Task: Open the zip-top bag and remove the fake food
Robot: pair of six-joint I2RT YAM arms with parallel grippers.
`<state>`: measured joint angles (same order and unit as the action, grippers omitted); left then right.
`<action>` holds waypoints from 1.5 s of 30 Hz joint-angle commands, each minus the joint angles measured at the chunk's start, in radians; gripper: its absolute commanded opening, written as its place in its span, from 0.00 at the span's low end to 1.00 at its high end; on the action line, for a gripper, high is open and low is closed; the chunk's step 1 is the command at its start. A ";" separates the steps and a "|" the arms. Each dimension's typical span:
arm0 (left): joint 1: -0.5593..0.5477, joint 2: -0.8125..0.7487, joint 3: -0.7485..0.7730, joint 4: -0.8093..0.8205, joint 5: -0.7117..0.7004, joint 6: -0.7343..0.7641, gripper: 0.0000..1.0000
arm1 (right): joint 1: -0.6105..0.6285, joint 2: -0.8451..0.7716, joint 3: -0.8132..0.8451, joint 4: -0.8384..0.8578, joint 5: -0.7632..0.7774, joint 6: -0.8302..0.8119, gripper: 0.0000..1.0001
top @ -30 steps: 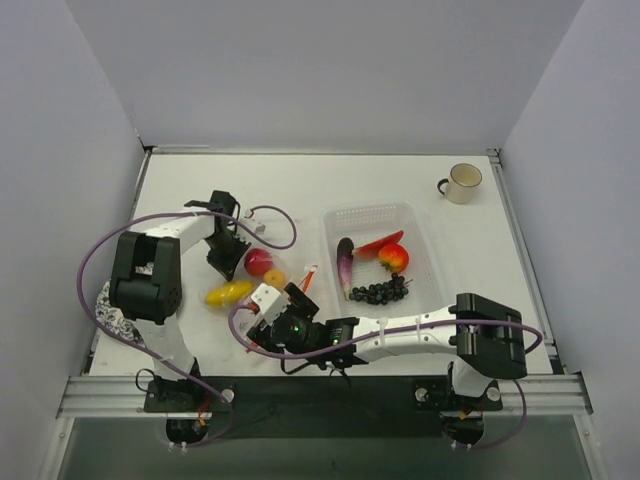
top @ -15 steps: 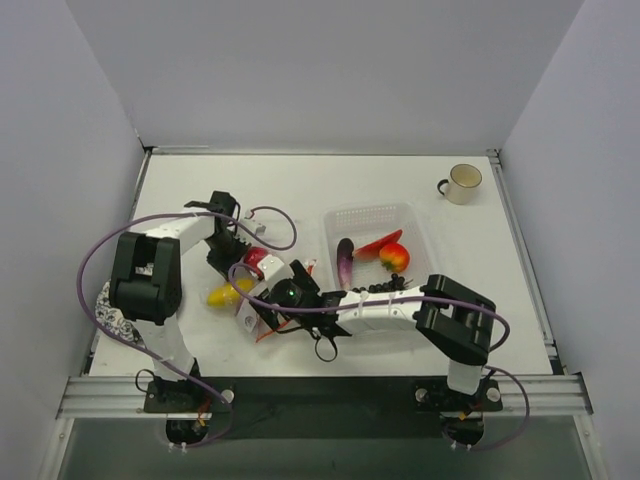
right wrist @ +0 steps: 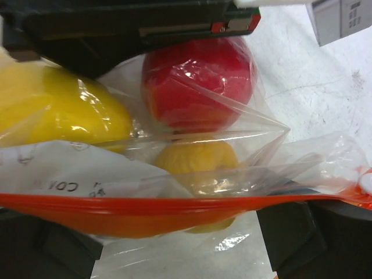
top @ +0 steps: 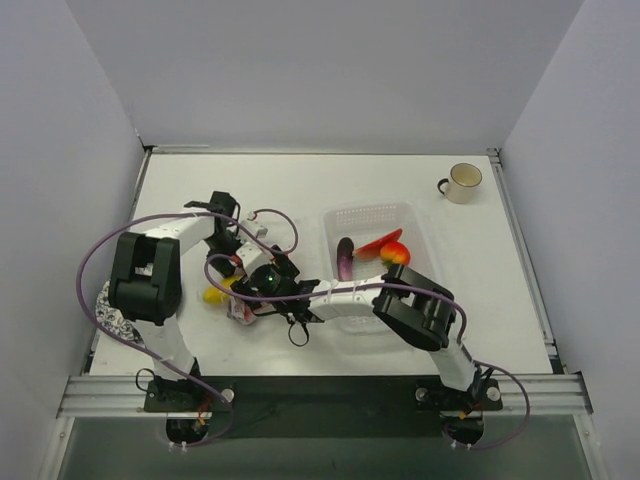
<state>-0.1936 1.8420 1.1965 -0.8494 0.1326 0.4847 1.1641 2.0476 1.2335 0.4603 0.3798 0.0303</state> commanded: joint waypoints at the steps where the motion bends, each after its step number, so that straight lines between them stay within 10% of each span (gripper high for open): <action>1: 0.000 -0.024 -0.026 -0.045 0.032 0.045 0.00 | -0.027 0.029 0.031 0.025 0.024 -0.012 0.97; 8: 0.005 -0.018 -0.034 -0.031 0.029 0.040 0.00 | -0.029 -0.022 -0.049 0.015 -0.059 0.052 0.64; 11: 0.014 -0.007 -0.048 -0.008 0.010 0.034 0.00 | -0.006 -0.126 -0.121 0.018 -0.053 0.069 0.18; 13: 0.025 0.003 -0.049 -0.002 -0.001 0.029 0.00 | 0.031 -0.193 -0.155 0.018 0.008 0.068 0.07; 25: 0.060 -0.020 0.063 -0.077 -0.001 -0.008 0.00 | 0.131 -0.818 -0.368 -0.227 0.249 0.101 0.08; 33: 0.033 -0.052 0.072 -0.094 0.022 -0.028 0.00 | -0.030 -1.023 -0.473 -0.459 0.363 0.308 0.04; 37: 0.020 -0.088 0.066 -0.106 0.042 -0.031 0.00 | -0.078 -0.919 -0.422 -0.615 0.334 0.364 0.14; 40: 0.020 -0.102 0.060 -0.111 0.055 -0.029 0.00 | -0.098 -0.824 -0.344 -0.711 0.341 0.414 0.65; 41: 0.019 -0.105 0.058 -0.112 0.058 -0.028 0.00 | -0.101 -0.807 -0.307 -0.729 0.346 0.422 0.96; 45: 0.019 -0.125 0.040 -0.109 0.068 -0.017 0.00 | -0.093 -0.767 -0.234 -0.752 0.360 0.402 1.00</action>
<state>-0.1730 1.7733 1.2312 -0.9417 0.1612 0.4572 1.0672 1.2747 0.8967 -0.2001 0.6937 0.4084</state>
